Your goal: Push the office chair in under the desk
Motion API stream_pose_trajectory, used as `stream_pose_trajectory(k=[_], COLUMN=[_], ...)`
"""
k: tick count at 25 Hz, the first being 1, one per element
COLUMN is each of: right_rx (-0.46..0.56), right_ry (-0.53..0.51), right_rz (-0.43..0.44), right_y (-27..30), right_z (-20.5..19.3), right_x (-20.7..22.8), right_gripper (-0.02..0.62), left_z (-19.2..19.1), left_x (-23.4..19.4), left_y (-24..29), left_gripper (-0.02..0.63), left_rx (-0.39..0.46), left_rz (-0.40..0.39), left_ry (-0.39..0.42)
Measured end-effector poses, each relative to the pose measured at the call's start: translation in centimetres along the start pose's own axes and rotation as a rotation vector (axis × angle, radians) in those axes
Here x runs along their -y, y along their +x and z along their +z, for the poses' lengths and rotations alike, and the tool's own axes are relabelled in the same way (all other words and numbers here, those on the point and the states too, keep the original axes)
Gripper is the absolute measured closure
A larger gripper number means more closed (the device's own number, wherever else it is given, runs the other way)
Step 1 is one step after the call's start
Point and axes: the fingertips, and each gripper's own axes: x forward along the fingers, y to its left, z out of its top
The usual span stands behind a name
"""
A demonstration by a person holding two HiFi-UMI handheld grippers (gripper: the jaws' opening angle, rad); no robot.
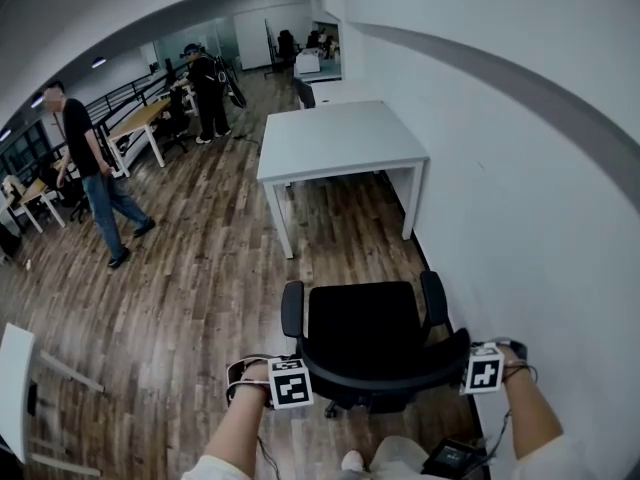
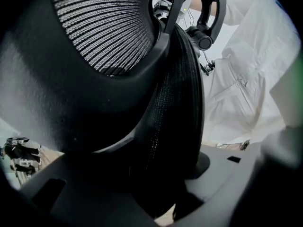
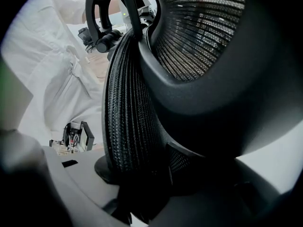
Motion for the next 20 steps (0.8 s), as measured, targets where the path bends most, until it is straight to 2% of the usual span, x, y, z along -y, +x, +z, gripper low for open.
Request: stream_pose_trajectory(k=[10, 20], right_rx=[-0.01, -0.045], right_ry=[0.012, 0.012], right_rz=[0.018, -0.016], right_y=[0.0, -0.2], right_z=[-0.7, -2.5], right_x=[4.3, 9.1], right_gripper=[0.377, 0.377], left_z=[1.5, 3.4], left_x=[-4.4, -8.8], left_y=[-0.2, 0.3], left_gripper=[0.376, 0.376], left_rx=[-0.005, 0.0], left_rz=[-0.012, 0.003], left_ry=[0.008, 0.014])
